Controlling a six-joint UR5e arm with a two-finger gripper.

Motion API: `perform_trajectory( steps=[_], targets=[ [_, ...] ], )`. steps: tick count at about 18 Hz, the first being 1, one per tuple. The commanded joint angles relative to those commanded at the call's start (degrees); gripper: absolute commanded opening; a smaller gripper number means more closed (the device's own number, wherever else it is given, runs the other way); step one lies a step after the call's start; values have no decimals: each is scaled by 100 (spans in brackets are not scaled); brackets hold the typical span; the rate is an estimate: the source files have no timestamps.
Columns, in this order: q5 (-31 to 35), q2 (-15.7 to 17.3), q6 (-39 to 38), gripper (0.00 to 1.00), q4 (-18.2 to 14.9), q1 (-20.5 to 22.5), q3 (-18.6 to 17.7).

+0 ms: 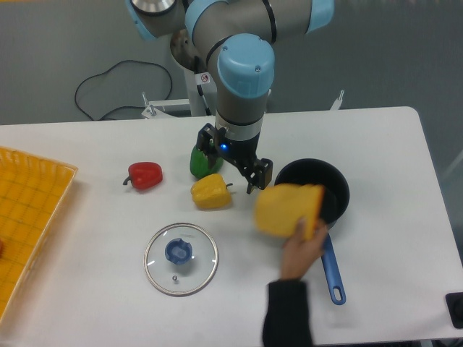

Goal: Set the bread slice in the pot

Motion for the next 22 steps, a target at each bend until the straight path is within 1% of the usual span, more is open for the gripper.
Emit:
perform_trajectory(
  steps=[10, 16, 20, 22],
  targets=[
    [18, 0, 0, 100, 17, -35, 0],
    [61, -17, 53, 100, 26, -62, 123],
    [79, 0, 79, 100, 52, -79, 53],
    [62, -9, 167, 100, 27, -114, 105]
  ],
)
